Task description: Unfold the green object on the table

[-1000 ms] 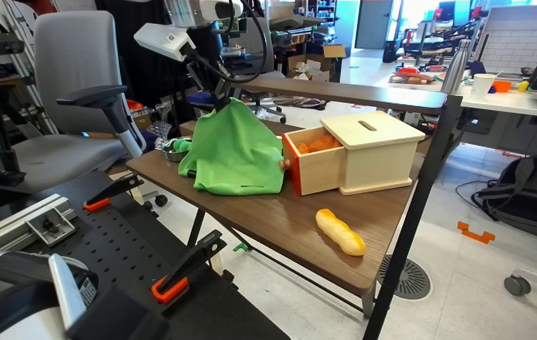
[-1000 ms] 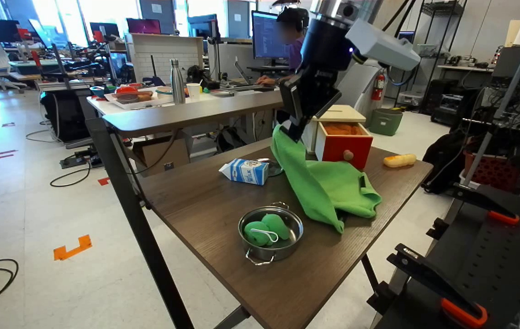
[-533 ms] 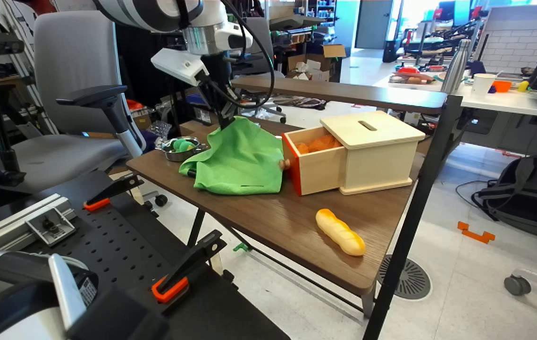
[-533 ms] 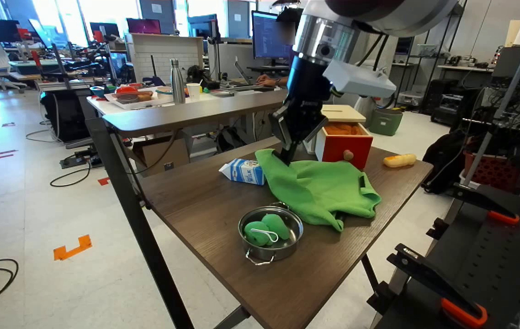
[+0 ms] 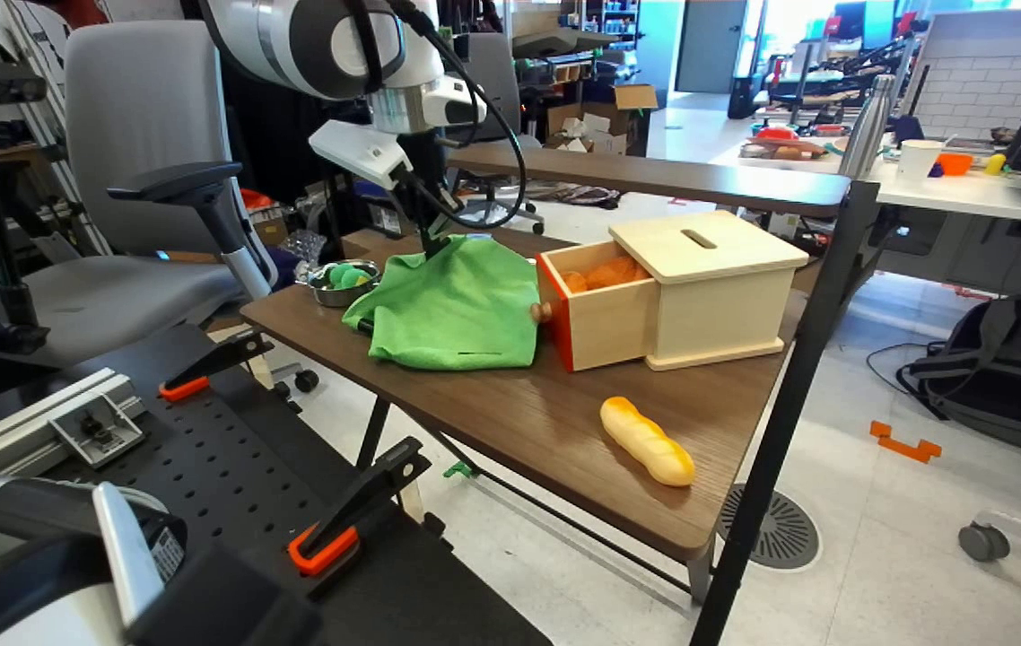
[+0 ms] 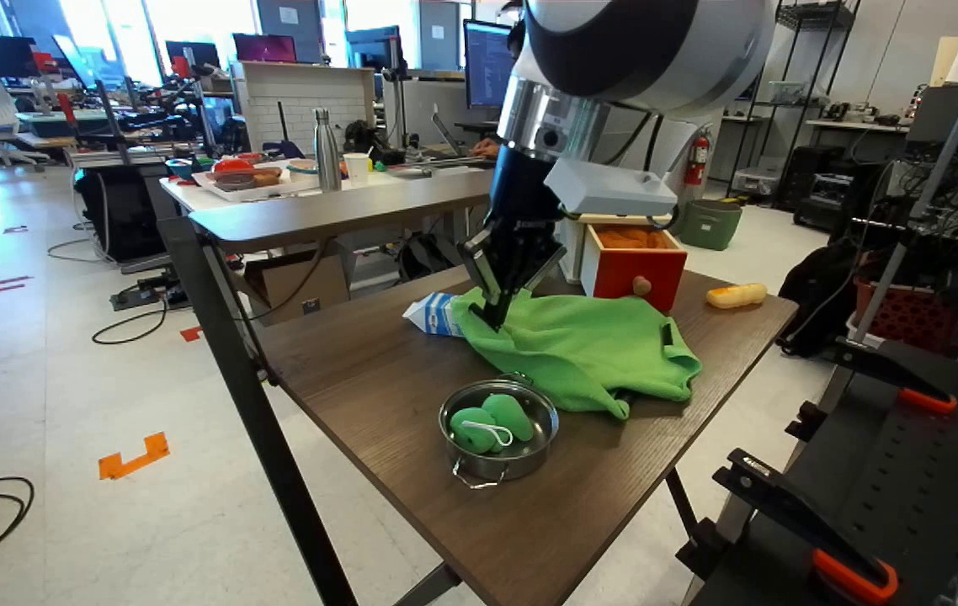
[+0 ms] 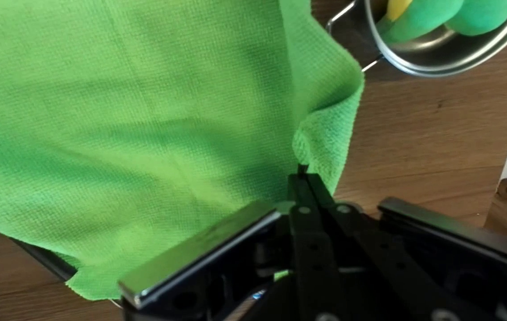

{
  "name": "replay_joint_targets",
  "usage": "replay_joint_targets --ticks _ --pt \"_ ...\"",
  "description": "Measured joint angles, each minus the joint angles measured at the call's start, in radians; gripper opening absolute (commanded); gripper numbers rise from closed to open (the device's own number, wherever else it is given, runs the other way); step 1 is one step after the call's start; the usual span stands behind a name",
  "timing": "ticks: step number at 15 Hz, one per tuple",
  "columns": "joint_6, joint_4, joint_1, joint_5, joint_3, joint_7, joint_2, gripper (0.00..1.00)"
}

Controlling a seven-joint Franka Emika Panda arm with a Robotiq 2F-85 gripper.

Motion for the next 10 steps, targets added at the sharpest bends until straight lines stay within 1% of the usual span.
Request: replay_joint_targets --ticks 1,2,3,6,10 --pt "0.000 0.014 0.006 0.000 0.001 0.000 0.015 0.01" --pt "0.000 0.026 0.012 0.000 0.001 0.000 0.029 0.27" --pt "0.000 0.036 0.018 -0.001 0.000 0.000 0.043 0.28" --pt "0.004 0.058 0.035 -0.004 -0.003 0.001 0.076 0.50" --pt "0.009 0.065 0.040 -0.007 -0.005 0.001 0.086 0.79"
